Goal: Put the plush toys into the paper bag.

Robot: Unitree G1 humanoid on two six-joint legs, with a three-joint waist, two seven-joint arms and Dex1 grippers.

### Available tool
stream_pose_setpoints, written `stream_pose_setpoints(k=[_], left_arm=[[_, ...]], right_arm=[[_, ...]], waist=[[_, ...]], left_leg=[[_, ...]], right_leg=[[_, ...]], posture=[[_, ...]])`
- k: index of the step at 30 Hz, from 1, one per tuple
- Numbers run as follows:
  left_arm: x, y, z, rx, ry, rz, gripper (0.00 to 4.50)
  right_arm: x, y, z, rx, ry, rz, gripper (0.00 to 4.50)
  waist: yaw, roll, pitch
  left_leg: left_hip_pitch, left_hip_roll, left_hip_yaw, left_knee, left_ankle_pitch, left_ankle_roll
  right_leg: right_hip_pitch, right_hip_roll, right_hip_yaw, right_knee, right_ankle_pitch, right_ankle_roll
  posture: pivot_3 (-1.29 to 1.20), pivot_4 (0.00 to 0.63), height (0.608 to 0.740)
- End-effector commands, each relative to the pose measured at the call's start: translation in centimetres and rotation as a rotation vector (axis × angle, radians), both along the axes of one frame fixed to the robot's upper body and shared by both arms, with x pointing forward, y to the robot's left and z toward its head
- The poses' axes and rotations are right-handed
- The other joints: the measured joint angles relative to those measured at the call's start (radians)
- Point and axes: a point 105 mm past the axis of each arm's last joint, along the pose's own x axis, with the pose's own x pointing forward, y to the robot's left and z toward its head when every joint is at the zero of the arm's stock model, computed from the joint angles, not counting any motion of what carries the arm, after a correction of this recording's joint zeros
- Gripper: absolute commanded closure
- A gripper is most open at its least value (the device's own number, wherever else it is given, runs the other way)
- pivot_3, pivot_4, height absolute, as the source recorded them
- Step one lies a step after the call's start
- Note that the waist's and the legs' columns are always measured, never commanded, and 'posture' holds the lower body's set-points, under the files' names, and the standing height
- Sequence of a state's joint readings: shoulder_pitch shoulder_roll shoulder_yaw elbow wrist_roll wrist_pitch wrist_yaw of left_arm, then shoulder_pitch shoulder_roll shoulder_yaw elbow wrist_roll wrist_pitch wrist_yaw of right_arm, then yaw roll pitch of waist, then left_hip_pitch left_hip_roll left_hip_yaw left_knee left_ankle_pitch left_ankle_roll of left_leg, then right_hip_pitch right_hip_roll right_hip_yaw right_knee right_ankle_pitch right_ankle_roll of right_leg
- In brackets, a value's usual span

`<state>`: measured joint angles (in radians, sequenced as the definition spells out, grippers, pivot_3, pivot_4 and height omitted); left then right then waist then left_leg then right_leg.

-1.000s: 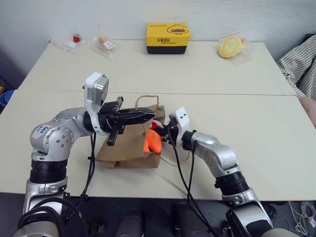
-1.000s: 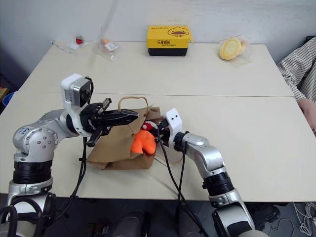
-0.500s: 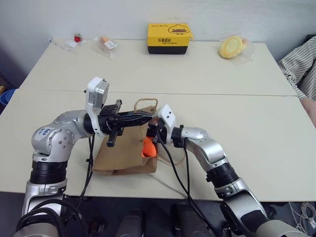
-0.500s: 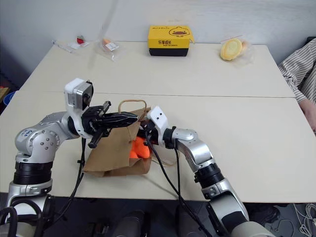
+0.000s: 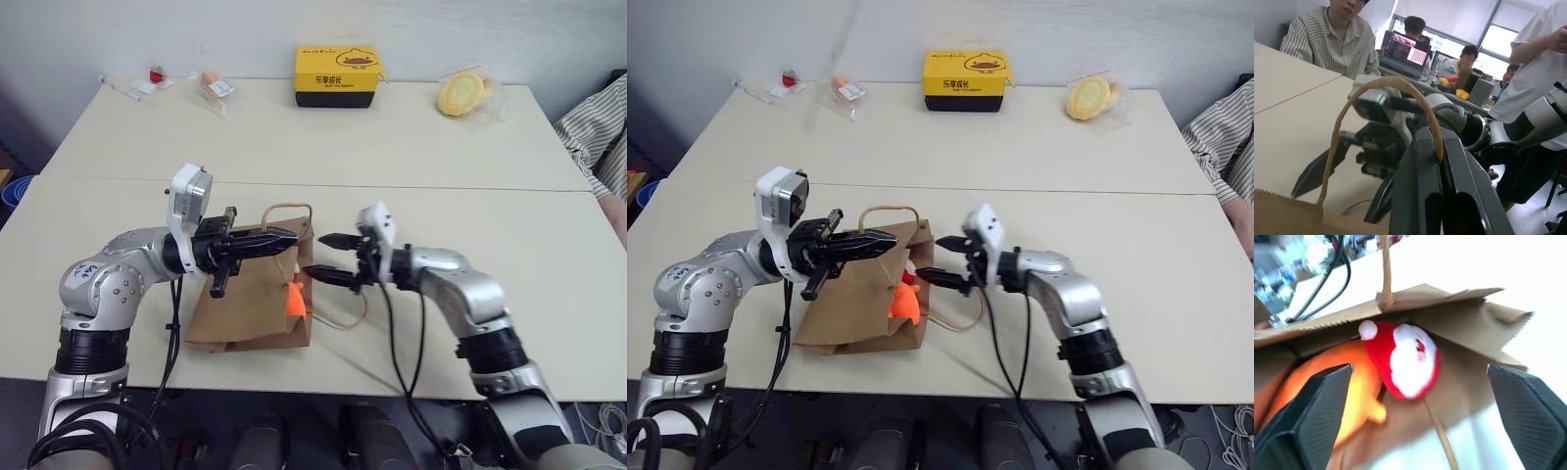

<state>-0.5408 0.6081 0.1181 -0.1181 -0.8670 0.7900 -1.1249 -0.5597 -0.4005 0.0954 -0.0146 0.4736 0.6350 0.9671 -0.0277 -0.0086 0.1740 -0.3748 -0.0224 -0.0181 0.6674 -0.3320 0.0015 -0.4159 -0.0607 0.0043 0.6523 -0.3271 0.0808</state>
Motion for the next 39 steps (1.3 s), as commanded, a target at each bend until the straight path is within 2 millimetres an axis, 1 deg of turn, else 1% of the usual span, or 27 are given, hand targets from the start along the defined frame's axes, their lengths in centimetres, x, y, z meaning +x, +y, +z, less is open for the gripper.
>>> stream_pose_setpoints(k=[1, 3, 4, 5, 6, 8, 9, 10, 12, 16, 20, 23, 27, 30, 33, 36, 39], left_arm=[[-0.7, 0.1, 1.3, 0.000, -0.075, -0.013, 4.50], [-0.8, 0.0, 1.6, 0.000, -0.083, -0.019, 4.50], [-0.9, 0.0, 1.8, 0.000, -0.089, -0.024, 4.50], [-1.0, 0.1, 2.1, -0.001, -0.094, -0.028, 4.50], [-1.1, 0.2, 2.7, -0.024, -0.098, -0.026, 4.50], [-1.0, 0.7, 4.0, -0.083, -0.092, -0.014, 4.50], [-0.8, 1.0, 4.7, -0.118, -0.089, 0.001, 4.50], [-0.7, 1.4, 4.9, -0.118, -0.092, 0.016, 4.50], [-0.7, 1.9, 4.9, -0.089, -0.095, 0.039, 4.50], [-0.8, 2.0, 4.6, -0.059, -0.094, 0.044, 4.50], [-1.1, 1.9, 4.9, -0.062, -0.099, 0.039, 4.50], [-1.1, 1.7, 4.7, -0.056, -0.100, 0.037, 4.50], [-1.2, 1.4, 4.6, -0.052, -0.098, 0.034, 4.50], [-1.2, 1.4, 4.5, -0.050, -0.097, 0.032, 4.50], [-1.2, 1.3, 4.5, -0.047, -0.097, 0.032, 4.50], [-1.2, 1.3, 4.4, -0.045, -0.096, 0.034, 4.50], [-1.3, 1.3, 4.4, -0.043, -0.095, 0.036, 4.50]], right_arm=[[-1.4, -2.0, 1.4, 0.035, 0.030, 0.037, 0.02], [-1.6, -3.5, 1.4, 0.029, 0.090, 0.005, 0.02], [-1.8, -4.4, 1.2, 0.019, 0.150, -0.017, 0.02], [-2.0, -5.4, 0.8, 0.007, 0.218, -0.049, 0.02], [-1.9, -6.9, 0.1, -0.015, 0.327, -0.129, 0.02], [-2.3, -8.6, -0.9, -0.055, 0.486, -0.230, 0.02], [-2.7, -9.0, -1.2, -0.058, 0.547, -0.246, 0.02], [-3.4, -9.2, -1.3, -0.045, 0.609, -0.247, 0.02], [-4.4, -9.6, -1.8, -0.049, 0.710, -0.260, 0.02], [-4.4, -10.0, -3.0, 0.030, 0.814, -0.306, 0.02], [-4.7, -9.0, -4.0, 0.100, 0.892, -0.288, 0.02], [-4.9, -6.8, -4.1, 0.184, 0.934, -0.223, 0.02], [-3.8, -4.6, -4.0, 0.259, 0.955, -0.241, 0.02], [-2.5, -3.5, -3.7, 0.311, 0.944, -0.314, 0.02], [-1.4, -3.2, -3.2, 0.357, 0.924, -0.371, 0.61], [-1.3, -3.3, -2.5, 0.378, 0.908, -0.375, 1.68], [-1.7, -3.5, -2.0, 0.392, 0.892, -0.359, 2.74]], waist=[[0.000, 0.000, 0.000], [0.001, 0.000, 0.000], [0.001, 0.000, 0.000], [0.002, 0.000, 0.000], [0.002, 0.000, 0.000], [0.003, 0.000, 0.000], [0.004, 0.000, 0.000], [0.004, 0.000, 0.000], [0.003, 0.000, 0.000], [0.001, 0.000, 0.000], [0.001, -0.001, 0.000], [-0.002, -0.001, -0.001], [-0.006, -0.001, -0.001], [-0.003, -0.001, -0.001], [-0.001, -0.001, 0.000], [0.001, -0.001, 0.000], [-0.002, -0.001, 0.000]], left_leg=[[0.000, 0.000, 0.000, 0.000, 0.000, 0.000], [0.000, 0.000, 0.000, 0.000, 0.000, 0.000], [0.000, 0.000, 0.000, 0.000, 0.000, 0.000], [0.000, 0.000, 0.000, 0.000, 0.000, 0.000], [0.000, 0.000, 0.000, 0.000, 0.000, 0.000], [0.000, 0.000, 0.000, 0.000, 0.000, 0.000], [-0.001, 0.001, 0.000, 0.000, 0.000, 0.000], [-0.001, 0.001, 0.000, 0.000, 0.000, 0.000], [-0.001, 0.001, 0.000, -0.001, 0.000, 0.000], [0.000, 0.001, 0.000, -0.001, 0.000, 0.000], [0.000, 0.001, 0.000, -0.001, 0.000, 0.000], [0.000, 0.001, 0.000, -0.001, 0.000, 0.000], [0.000, 0.002, 0.001, -0.002, 0.000, 0.000], [0.000, 0.002, 0.001, -0.001, 0.000, 0.000], [0.000, 0.002, 0.001, -0.001, 0.000, 0.000], [0.000, 0.001, 0.001, -0.001, 0.000, 0.000], [0.000, 0.001, 0.001, -0.002, 0.000, 0.001]], right_leg=[[0.000, 0.000, 0.000, 0.000, 0.000, 0.000], [0.001, 0.000, 0.000, -0.001, 0.000, 0.000], [0.001, 0.000, 0.000, -0.001, 0.000, 0.000], [0.001, 0.000, 0.000, -0.002, 0.000, 0.000], [0.001, 0.000, 0.000, -0.002, 0.000, 0.000], [0.001, 0.000, 0.000, -0.003, 0.000, 0.000], [0.002, 0.000, 0.000, -0.004, 0.000, 0.000], [0.002, 0.000, 0.000, -0.005, 0.000, 0.000], [0.002, 0.000, 0.000, -0.005, 0.000, 0.000], [0.002, 0.000, 0.001, -0.005, 0.000, 0.000], [0.002, 0.000, 0.001, -0.005, 0.000, 0.000], [0.002, 0.000, 0.001, -0.005, 0.000, 0.000], [0.002, 0.001, 0.001, -0.005, 0.000, 0.000], [0.002, 0.001, 0.001, -0.004, 0.000, 0.000], [0.002, 0.001, 0.001, -0.005, 0.000, 0.000], [0.002, 0.000, 0.001, -0.005, 0.000, 0.000], [0.002, 0.000, 0.001, -0.005, 0.000, 0.000]], posture=[[0.00, 0.150, 0.740], [0.00, 0.150, 0.740], [0.00, 0.150, 0.740], [0.00, 0.150, 0.740], [0.00, 0.150, 0.740], [0.00, 0.150, 0.740], [0.00, 0.150, 0.740], [0.00, 0.150, 0.740], [0.00, 0.150, 0.740], [0.00, 0.150, 0.740], [0.00, 0.150, 0.740], [0.00, 0.150, 0.740], [0.00, 0.150, 0.740], [0.00, 0.150, 0.740], [0.00, 0.150, 0.740], [0.00, 0.150, 0.740], [0.00, 0.150, 0.740]])
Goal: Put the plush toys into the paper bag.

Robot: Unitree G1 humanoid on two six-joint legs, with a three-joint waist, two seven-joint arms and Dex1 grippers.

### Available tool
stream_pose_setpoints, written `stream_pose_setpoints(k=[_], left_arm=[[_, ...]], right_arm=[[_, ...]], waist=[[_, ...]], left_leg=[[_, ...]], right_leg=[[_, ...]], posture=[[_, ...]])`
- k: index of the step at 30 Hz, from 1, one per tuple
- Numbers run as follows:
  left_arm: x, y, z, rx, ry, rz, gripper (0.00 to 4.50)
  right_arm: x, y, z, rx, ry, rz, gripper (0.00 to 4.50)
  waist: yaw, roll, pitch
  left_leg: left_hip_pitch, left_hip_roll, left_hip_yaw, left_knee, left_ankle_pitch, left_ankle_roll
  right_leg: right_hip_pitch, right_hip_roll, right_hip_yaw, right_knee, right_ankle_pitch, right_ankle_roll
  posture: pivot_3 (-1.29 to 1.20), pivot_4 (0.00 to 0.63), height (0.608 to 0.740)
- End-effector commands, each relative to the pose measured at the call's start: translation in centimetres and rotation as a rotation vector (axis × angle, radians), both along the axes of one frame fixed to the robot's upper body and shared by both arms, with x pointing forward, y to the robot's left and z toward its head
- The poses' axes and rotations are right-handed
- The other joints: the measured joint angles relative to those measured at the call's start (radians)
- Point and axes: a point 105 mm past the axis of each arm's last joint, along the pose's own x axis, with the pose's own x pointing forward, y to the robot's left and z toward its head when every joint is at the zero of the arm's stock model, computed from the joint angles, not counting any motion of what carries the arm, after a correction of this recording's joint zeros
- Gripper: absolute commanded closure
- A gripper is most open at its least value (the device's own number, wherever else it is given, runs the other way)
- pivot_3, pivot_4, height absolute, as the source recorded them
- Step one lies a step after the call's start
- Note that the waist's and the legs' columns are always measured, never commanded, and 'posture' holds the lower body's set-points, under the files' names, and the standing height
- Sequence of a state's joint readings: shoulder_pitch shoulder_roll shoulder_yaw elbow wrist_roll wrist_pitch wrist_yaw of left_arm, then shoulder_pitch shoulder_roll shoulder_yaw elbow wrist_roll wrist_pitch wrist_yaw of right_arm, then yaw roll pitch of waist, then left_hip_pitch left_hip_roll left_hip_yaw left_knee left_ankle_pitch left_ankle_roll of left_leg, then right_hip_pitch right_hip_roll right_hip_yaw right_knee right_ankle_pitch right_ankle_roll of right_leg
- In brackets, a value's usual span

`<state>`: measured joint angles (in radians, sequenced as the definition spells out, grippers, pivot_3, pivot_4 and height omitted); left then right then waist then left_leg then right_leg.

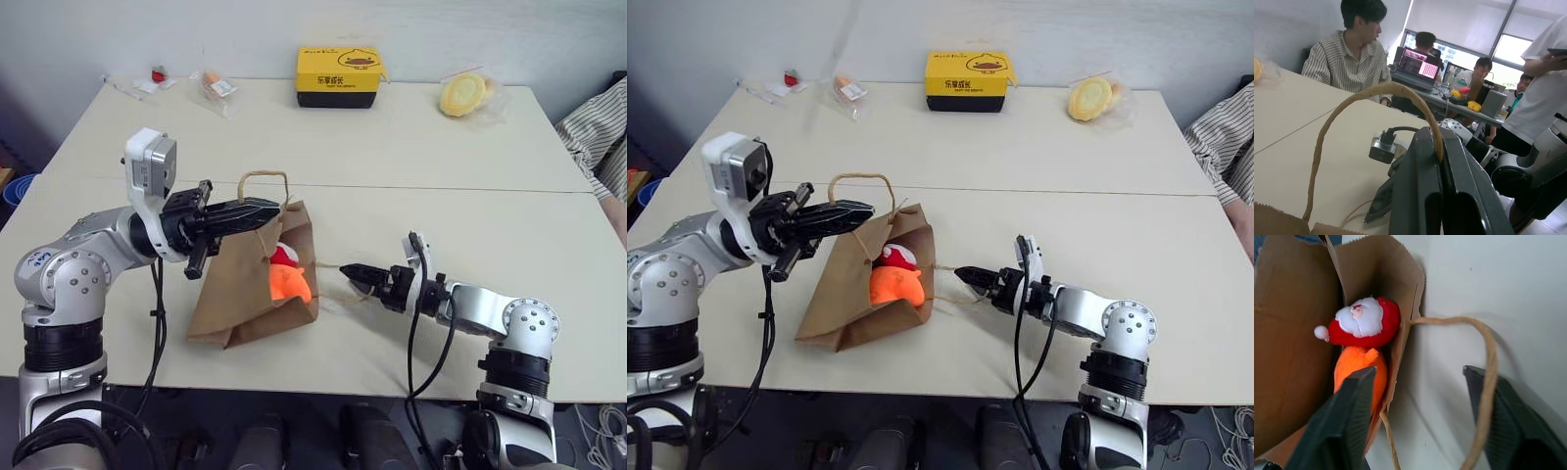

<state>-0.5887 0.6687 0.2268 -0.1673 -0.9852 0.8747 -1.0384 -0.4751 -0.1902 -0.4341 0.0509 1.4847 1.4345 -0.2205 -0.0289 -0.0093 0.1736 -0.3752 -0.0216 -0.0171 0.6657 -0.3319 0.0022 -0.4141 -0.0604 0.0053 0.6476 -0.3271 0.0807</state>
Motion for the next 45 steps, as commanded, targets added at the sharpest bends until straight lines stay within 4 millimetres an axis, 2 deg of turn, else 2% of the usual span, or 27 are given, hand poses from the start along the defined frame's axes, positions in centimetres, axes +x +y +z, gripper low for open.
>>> stream_pose_setpoints(k=[1, 5, 15, 18, 22, 25, 31, 34, 37, 40, 45], left_arm=[[-0.8, -0.1, 0.7, -0.003, -0.043, -0.018, 4.50], [-0.7, -0.2, 0.6, -0.004, -0.045, -0.015, 4.50], [0.8, -1.1, 1.4, -0.040, -0.109, -0.007, 4.50], [1.9, -1.4, 2.1, -0.068, -0.158, 0.025, 4.50], [3.3, -1.8, 2.2, -0.072, -0.210, 0.077, 4.50], [4.1, -2.3, 1.2, -0.043, -0.228, 0.105, 4.50], [4.3, -3.4, -0.3, -0.011, -0.266, 0.115, 4.50], [3.9, -4.0, -0.5, -0.019, -0.275, 0.100, 4.50], [3.8, -4.4, -0.9, -0.005, -0.287, 0.094, 4.50], [3.7, -5.1, -1.2, -0.006, -0.293, 0.092, 4.50], [3.7, -5.7, -1.4, -0.009, -0.293, 0.092, 4.50]], right_arm=[[-0.6, -0.4, 2.0, 0.047, -0.080, 0.013, 3.03], [-1.0, -1.4, 4.1, 0.089, -0.155, -0.005, 4.38], [-1.9, -5.0, 13.8, 0.237, -0.481, -0.105, 4.44], [-2.2, -5.0, 17.0, 0.263, -0.598, -0.090, 4.44], [-2.0, -4.5, 19.0, 0.271, -0.652, -0.084, 4.44], [-1.7, -3.5, 18.6, 0.254, -0.634, -0.057, 4.44], [0.5, -3.1, 15.3, 0.147, -0.600, -0.126, 4.44], [0.8, -3.7, 13.7, 0.096, -0.586, -0.143, 4.44], [0.5, -4.0, 13.3, 0.074, -0.592, -0.124, 4.44], [0.4, -5.4, 12.3, 0.014, -0.591, -0.136, 4.44], [0.1, -6.6, 12.4, 0.005, -0.611, -0.144, 4.44]], waist=[[-0.001, 0.000, 0.000], [0.000, 0.000, 0.000], [0.002, 0.000, 0.000], [0.003, 0.000, 0.000], [0.002, 0.000, 0.000], [0.002, 0.000, 0.000], [0.004, 0.000, 0.000], [0.007, 0.000, 0.000], [0.008, 0.000, 0.000], [0.008, 0.000, 0.000], [0.016, 0.000, 0.000]], left_leg=[[0.000, 0.000, 0.000, 0.000, 0.000, 0.000], [0.000, 0.000, 0.000, 0.000, 0.000, 0.000], [-0.001, 0.000, 0.000, 0.000, 0.000, 0.001], [-0.001, 0.000, 0.001, 0.000, 0.000, 0.001], [-0.001, 0.001, 0.001, 0.000, 0.000, 0.001], [-0.001, 0.001, 0.001, 0.000, 0.000, 0.001], [-0.002, 0.001, 0.001, 0.001, 0.000, 0.001], [-0.002, 0.001, 0.001, 0.001, 0.000, 0.002], [-0.003, 0.001, 0.000, 0.001, 0.000, 0.002], [-0.003, 0.001, 0.000, 0.001, 0.000, 0.002], [-0.003, 0.001, 0.001, 0.002, 0.000, 0.002]], right_leg=[[0.000, 0.000, 0.000, 0.000, 0.000, 0.000], [0.000, 0.000, 0.000, 0.000, 0.000, 0.000], [0.001, 0.000, 0.000, -0.002, 0.000, 0.000], [0.001, 0.000, 0.000, -0.003, 0.000, 0.000], [0.001, 0.001, 0.000, -0.003, 0.000, 0.000], [0.001, 0.001, -0.001, -0.003, 0.000, 0.000], [0.000, 0.000, 0.000, -0.003, 0.000, 0.000], [0.000, 0.000, -0.001, -0.003, 0.000, 0.000], [0.000, 0.000, -0.001, -0.003, 0.000, 0.000], [0.000, 0.000, -0.001, -0.003, 0.000, 0.000], [0.000, 0.000, 0.000, -0.004, 0.000, 0.000]], posture=[[0.00, 0.150, 0.740], [0.00, 0.150, 0.740], [0.00, 0.150, 0.740], [0.00, 0.150, 0.740], [0.00, 0.150, 0.740], [0.00, 0.150, 0.740], [0.00, 0.150, 0.740], [0.00, 0.150, 0.740], [0.00, 0.150, 0.740], [0.00, 0.150, 0.740], [0.00, 0.150, 0.740]])
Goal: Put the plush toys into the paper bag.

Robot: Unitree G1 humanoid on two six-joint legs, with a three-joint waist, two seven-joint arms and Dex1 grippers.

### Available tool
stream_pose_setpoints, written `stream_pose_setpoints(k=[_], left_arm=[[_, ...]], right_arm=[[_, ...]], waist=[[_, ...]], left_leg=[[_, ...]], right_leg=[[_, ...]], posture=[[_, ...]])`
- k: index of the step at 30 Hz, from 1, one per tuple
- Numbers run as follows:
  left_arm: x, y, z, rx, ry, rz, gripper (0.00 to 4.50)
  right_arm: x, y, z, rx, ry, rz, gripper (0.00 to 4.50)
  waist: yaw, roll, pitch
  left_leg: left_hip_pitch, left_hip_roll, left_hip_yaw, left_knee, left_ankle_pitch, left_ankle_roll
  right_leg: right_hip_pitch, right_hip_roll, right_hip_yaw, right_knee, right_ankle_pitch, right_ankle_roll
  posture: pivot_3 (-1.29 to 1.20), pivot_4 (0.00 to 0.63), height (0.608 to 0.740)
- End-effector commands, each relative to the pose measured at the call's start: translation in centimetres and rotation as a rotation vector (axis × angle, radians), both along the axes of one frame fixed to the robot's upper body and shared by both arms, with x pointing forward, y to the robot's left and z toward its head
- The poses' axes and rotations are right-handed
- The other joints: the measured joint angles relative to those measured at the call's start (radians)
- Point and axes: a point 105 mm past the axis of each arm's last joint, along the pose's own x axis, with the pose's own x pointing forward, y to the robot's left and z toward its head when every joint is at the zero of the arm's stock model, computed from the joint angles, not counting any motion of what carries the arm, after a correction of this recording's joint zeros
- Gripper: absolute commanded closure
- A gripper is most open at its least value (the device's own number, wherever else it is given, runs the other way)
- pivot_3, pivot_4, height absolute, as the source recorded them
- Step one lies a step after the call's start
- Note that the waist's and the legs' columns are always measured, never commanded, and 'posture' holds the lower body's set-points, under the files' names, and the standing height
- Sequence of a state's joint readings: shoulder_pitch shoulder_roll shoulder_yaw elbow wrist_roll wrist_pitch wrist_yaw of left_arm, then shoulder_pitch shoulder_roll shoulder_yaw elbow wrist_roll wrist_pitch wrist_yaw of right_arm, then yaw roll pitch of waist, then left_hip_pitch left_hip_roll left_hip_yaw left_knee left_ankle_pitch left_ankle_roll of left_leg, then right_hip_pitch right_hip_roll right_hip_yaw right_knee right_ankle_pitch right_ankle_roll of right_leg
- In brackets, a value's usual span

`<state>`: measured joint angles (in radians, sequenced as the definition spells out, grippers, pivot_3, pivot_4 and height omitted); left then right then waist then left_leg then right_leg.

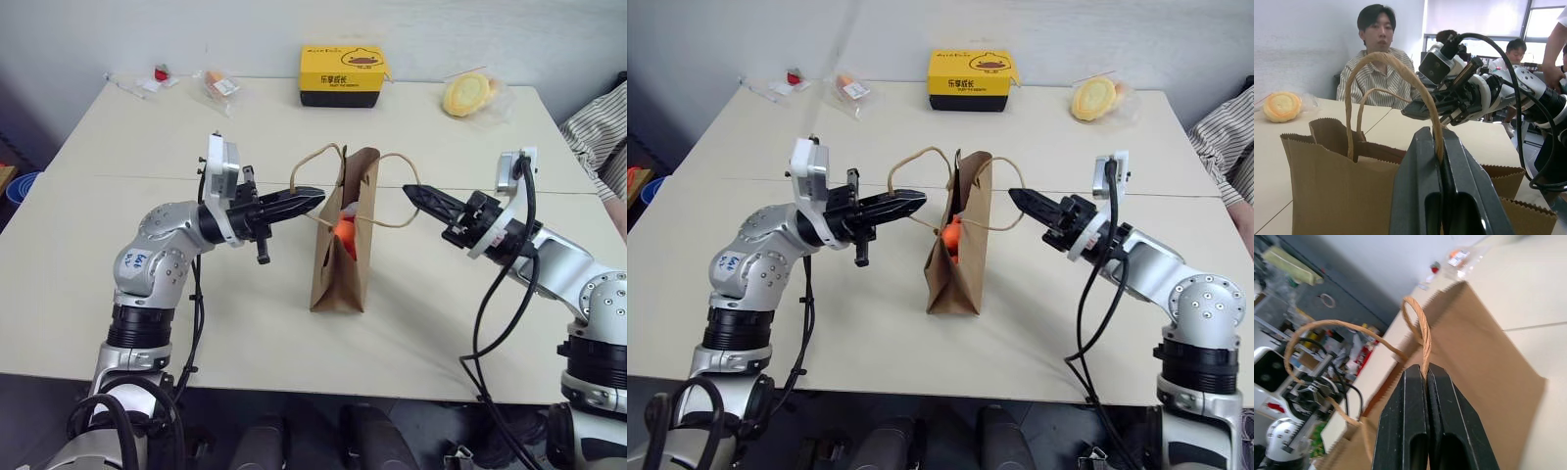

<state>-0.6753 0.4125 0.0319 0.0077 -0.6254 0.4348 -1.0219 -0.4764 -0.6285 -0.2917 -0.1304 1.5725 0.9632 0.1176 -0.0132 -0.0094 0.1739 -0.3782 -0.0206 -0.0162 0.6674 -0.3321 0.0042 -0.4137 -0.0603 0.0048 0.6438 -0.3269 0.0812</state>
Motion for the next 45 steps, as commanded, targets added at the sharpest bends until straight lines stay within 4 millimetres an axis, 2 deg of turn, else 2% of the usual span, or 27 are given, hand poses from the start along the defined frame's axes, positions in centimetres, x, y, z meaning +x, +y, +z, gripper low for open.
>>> stream_pose_setpoints(k=[1, 3, 6, 11, 17, 18, 21, 27, 30, 34, 37, 43, 44, 45], left_arm=[[-0.7, -0.4, 0.8, -0.014, -0.038, -0.015, 4.50], [-1.0, -0.3, 1.3, -0.051, -0.026, -0.033, 4.09], [-1.4, 0.1, 1.6, -0.059, -0.015, -0.047, 3.33], [-1.5, 1.2, 1.1, -0.024, -0.007, -0.020, 1.83], [-1.8, 2.2, 0.7, 0.021, -0.002, -0.004, 0.04], [-1.9, 2.3, 0.6, 0.027, 0.000, -0.005, 0.00], [-2.0, 2.6, 0.2, 0.043, 0.012, -0.003, 0.00], [-2.3, 2.9, -0.2, 0.055, 0.013, 0.007, 0.00], [-2.6, 3.7, -0.5, 0.071, -0.003, 0.043, 0.00], [-3.5, 4.5, -1.3, 0.099, -0.005, 0.099, 0.00], [-4.1, 4.3, -1.9, 0.097, 0.011, 0.125, 0.00], [-4.8, 2.6, -3.9, 0.108, 0.007, 0.196, 0.00], [-5.0, 2.2, -4.1, 0.097, 0.011, 0.202, 0.00], [-5.2, 1.7, -4.2, 0.092, 0.013, 0.205, 0.00]], right_arm=[[-0.8, -0.9, 2.0, 0.027, -0.084, 0.004, 4.44], [-1.1, -0.8, 2.7, 0.055, -0.108, 0.026, 4.50], [-1.9, -0.4, 3.6, 0.086, -0.142, 0.077, 3.89], [-2.6, -0.6, 3.8, 0.064, -0.165, 0.102, 2.25], [-3.2, -2.2, 2.7, -0.042, -0.148, 0.078, 0.27], [-3.2, -2.4, 2.5, -0.056, -0.148, 0.076, 0.02], [-3.9, -3.2, 1.6, -0.128, -0.129, 0.084, 0.02], [-5.5, -4.3, 1.2, -0.243, -0.168, 0.097, 0.02], [-6.7, -5.0, -0.6, -0.372, -0.190, 0.120, 0.02], [-7.7, -5.3, -4.3, -0.568, -0.193, 0.163, 0.89], [-7.1, -4.4, -6.7, -0.697, -0.297, 0.156, 1.93], [-5.4, -0.3, -8.6, -0.677, -0.494, 0.131, 4.17], [-5.0, 0.2, -8.8, -0.673, -0.505, 0.122, 4.47], [-4.8, 0.7, -8.9, -0.672, -0.522, 0.124, 4.47]], waist=[[0.000, 0.000, 0.000], [0.001, 0.000, 0.000], [0.002, 0.000, 0.000], [0.010, 0.000, 0.000], [0.017, 0.000, 0.000], [0.017, 0.000, 0.000], [0.015, 0.000, 0.000], [0.016, 0.000, 0.000], [0.017, 0.000, 0.000], [0.018, 0.000, 0.000], [0.015, 0.000, 0.000], [0.013, 0.000, 0.000], [0.013, 0.000, 0.000], [0.013, 0.000, 0.000]], left_leg=[[0.000, 0.000, 0.000, 0.000, 0.000, 0.000], [0.000, 0.000, 0.000, 0.000, 0.000, 0.000], [0.000, 0.000, 0.000, 0.000, 0.000, 0.000], [0.000, 0.000, 0.000, 0.000, 0.000, 0.000], [0.000, 0.000, -0.001, 0.001, 0.000, 0.000], [0.000, 0.000, -0.001, 0.000, 0.000, 0.000], [0.000, 0.000, 0.000, 0.000, 0.000, 0.001], [0.000, 0.000, -0.001, 0.000, 0.000, 0.001], [0.000, 0.000, 0.000, 0.000, 0.000, 0.001], [0.001, 0.000, 0.000, -0.001, 0.000, 0.001], [0.003, 0.000, 0.000, 0.000, -0.001, 0.001], [0.005, 0.000, 0.000, -0.001, 0.000, 0.000], [0.005, 0.000, 0.000, -0.001, 0.000, 0.000], [0.005, 0.000, 0.000, -0.001, 0.000, 0.000]], right_leg=[[0.000, 0.000, 0.000, 0.000, 0.000, 0.000], [0.000, 0.000, 0.000, 0.000, 0.000, 0.000], [0.000, 0.000, 0.000, 0.000, 0.000, 0.000], [0.000, 0.000, 0.000, 0.000, 0.000, 0.000], [0.000, 0.000, 0.000, 0.000, 0.000, 0.000], [0.001, 0.000, 0.000, -0.001, 0.000, 0.000], [0.001, 0.000, 0.000, -0.001, 0.000, 0.000], [0.001, 0.000, 0.000, -0.001, 0.000, 0.000], [0.001, 0.000, 0.000, -0.001, 0.000, 0.000], [0.001, 0.000, 0.000, -0.001, 0.000, 0.000], [0.003, 0.000, 0.001, -0.001, 0.000, 0.000], [0.004, 0.001, 0.001, 0.000, 0.000, 0.000], [0.004, 0.000, 0.001, 0.000, 0.000, 0.000], [0.004, 0.000, 0.001, 0.000, 0.000, 0.000]], posture=[[0.00, 0.150, 0.740], [0.00, 0.150, 0.740], [0.00, 0.150, 0.740], [0.00, 0.150, 0.740], [0.00, 0.150, 0.740], [0.00, 0.150, 0.740], [0.00, 0.150, 0.740], [0.00, 0.150, 0.740], [0.00, 0.150, 0.740], [0.00, 0.150, 0.740], [0.00, 0.150, 0.740], [0.00, 0.150, 0.740], [0.00, 0.150, 0.740], [0.00, 0.150, 0.740]])
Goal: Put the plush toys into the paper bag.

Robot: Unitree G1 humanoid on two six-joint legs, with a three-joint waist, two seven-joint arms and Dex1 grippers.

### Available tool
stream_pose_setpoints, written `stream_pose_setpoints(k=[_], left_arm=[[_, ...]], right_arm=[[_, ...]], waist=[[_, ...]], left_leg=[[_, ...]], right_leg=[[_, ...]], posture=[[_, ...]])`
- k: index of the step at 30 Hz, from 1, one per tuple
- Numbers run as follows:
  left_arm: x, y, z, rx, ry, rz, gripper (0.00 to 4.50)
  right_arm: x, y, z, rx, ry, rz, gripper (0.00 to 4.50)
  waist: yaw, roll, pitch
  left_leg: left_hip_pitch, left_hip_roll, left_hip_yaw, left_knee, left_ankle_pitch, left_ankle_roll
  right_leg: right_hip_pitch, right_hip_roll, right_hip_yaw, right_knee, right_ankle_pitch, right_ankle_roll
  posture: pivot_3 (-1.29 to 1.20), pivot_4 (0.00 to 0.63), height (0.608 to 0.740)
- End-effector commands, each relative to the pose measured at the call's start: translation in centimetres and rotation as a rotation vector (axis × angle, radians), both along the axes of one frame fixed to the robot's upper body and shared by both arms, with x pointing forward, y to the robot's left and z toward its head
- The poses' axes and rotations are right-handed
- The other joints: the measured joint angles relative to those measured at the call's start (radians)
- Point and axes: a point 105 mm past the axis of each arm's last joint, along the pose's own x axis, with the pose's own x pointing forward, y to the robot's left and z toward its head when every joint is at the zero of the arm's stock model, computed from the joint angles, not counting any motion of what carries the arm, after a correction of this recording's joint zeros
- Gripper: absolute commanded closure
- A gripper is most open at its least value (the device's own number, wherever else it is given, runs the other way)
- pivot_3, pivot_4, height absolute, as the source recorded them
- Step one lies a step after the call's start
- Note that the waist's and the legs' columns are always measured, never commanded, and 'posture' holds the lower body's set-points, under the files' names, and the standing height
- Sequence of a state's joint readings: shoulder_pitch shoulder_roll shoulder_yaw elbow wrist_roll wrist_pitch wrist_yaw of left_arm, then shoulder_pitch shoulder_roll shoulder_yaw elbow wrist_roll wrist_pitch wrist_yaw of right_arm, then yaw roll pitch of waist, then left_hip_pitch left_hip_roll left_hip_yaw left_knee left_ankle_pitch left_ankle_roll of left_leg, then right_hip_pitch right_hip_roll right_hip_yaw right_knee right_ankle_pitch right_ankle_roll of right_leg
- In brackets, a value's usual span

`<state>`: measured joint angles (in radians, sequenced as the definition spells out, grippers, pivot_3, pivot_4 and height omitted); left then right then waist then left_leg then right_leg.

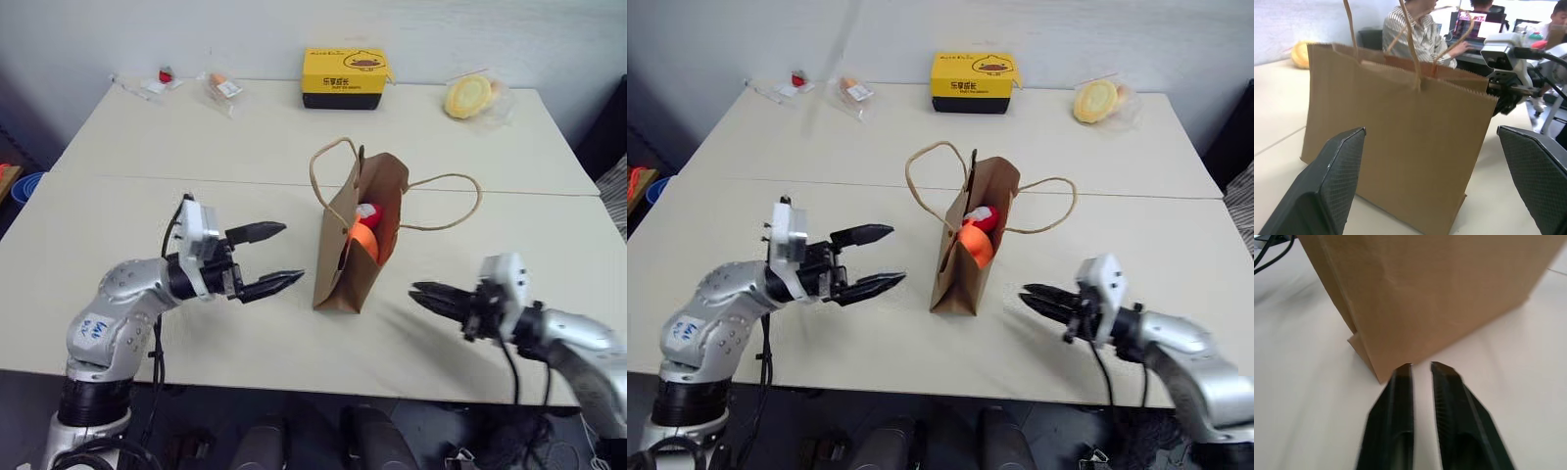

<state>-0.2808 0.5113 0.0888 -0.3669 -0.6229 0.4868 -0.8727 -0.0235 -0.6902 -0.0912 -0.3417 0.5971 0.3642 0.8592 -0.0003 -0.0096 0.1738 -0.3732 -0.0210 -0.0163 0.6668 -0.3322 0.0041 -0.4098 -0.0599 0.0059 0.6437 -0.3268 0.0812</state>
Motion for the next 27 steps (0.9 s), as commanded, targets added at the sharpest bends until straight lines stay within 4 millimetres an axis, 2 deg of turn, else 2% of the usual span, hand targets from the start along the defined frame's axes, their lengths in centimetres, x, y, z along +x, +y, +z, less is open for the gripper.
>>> stream_pose_setpoints(k=[1, 10, 13, 21, 27], left_arm=[[-0.8, -1.4, 0.4, -0.001, -0.069, 0.022, 0.00], [-1.5, -3.8, -0.3, -0.035, -0.065, 0.050, 0.00], [-1.5, -3.9, -0.8, -0.019, -0.064, 0.068, 0.00], [0.2, -4.1, -1.4, -0.020, -0.073, 0.174, 0.00], [0.8, -5.4, -1.6, -0.046, -0.060, 0.199, 0.00]], right_arm=[[0.9, 1.2, 0.6, -0.021, -0.114, 0.004, 4.47], [1.2, 5.5, 0.6, 0.014, -0.115, 0.115, 4.47], [1.3, 6.0, 0.6, 0.031, -0.107, 0.119, 4.47], [1.9, 6.8, -0.2, 0.010, -0.103, 0.114, 4.47], [2.0, 8.0, -0.3, 0.015, -0.108, 0.126, 4.47]], waist=[[0.002, 0.000, 0.000], [0.001, 0.000, 0.000], [0.000, 0.000, 0.000], [0.002, 0.000, 0.000], [-0.001, 0.000, 0.000]], left_leg=[[0.000, 0.000, 0.000, 0.000, 0.000, 0.000], [0.000, 0.000, 0.000, 0.000, 0.000, 0.000], [0.000, 0.000, 0.000, 0.000, 0.000, 0.000], [0.000, -0.001, 0.000, 0.000, 0.000, 0.000], [0.000, -0.001, 0.000, 0.000, 0.000, 0.000]], right_leg=[[0.000, 0.000, 0.000, 0.000, 0.000, 0.000], [0.000, 0.000, 0.000, 0.000, 0.000, 0.000], [0.000, 0.000, 0.000, 0.000, 0.000, 0.000], [0.000, 0.000, -0.001, 0.000, 0.000, 0.000], [0.000, 0.000, -0.001, 0.000, 0.000, 0.000]], posture=[[0.00, 0.150, 0.740], [0.00, 0.150, 0.740], [0.00, 0.150, 0.740], [0.00, 0.150, 0.740], [0.00, 0.150, 0.740]])
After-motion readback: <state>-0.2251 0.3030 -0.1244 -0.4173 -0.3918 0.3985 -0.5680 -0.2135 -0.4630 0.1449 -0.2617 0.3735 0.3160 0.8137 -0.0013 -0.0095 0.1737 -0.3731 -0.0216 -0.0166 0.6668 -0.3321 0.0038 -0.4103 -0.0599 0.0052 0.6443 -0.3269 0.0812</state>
